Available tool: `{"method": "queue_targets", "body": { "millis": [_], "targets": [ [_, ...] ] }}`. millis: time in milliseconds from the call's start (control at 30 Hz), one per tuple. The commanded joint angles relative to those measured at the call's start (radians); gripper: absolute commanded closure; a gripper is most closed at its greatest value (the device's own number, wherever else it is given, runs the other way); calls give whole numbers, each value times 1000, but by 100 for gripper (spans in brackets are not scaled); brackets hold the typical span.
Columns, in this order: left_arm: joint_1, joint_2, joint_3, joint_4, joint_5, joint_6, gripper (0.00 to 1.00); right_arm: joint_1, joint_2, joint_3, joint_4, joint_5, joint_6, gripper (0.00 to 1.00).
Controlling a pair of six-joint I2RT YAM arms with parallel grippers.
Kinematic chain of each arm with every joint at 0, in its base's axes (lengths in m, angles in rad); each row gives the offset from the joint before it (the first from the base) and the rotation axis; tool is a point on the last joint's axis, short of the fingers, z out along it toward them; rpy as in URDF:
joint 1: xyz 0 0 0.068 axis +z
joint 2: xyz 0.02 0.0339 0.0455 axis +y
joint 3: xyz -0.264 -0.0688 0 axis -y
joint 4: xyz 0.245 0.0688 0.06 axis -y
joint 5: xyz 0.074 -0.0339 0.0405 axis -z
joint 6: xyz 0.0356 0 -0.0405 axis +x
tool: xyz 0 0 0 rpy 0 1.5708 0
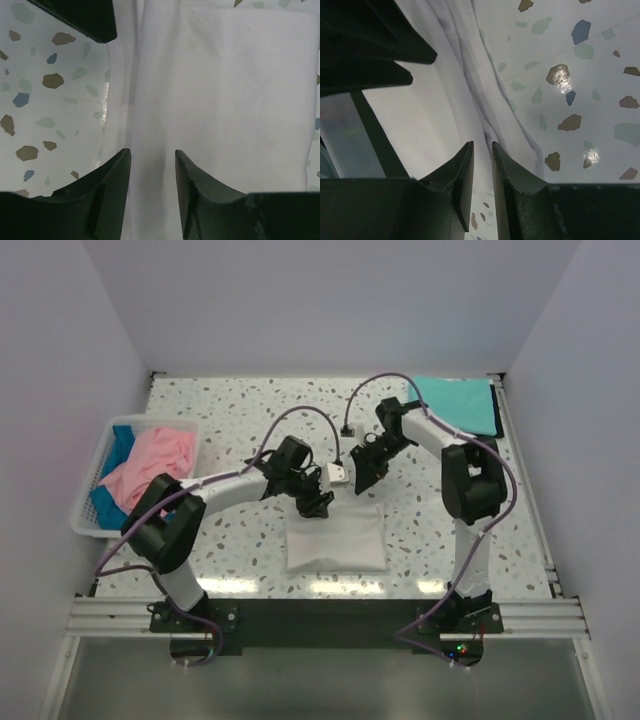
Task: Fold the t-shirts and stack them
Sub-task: Fold the tshirt
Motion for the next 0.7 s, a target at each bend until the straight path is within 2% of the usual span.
{"method": "queue_targets", "body": {
  "millis": [0,233,667],
  "targets": [
    [-30,36,41,68,-31,-10,54,21,58,63,56,-65,127,76],
    [-76,77,47,88,-78,28,49,54,121,54,129,-56,151,76],
    [-47,79,65,69,-54,18,48,96,172,50,126,-43,112,80]
  ]
}}
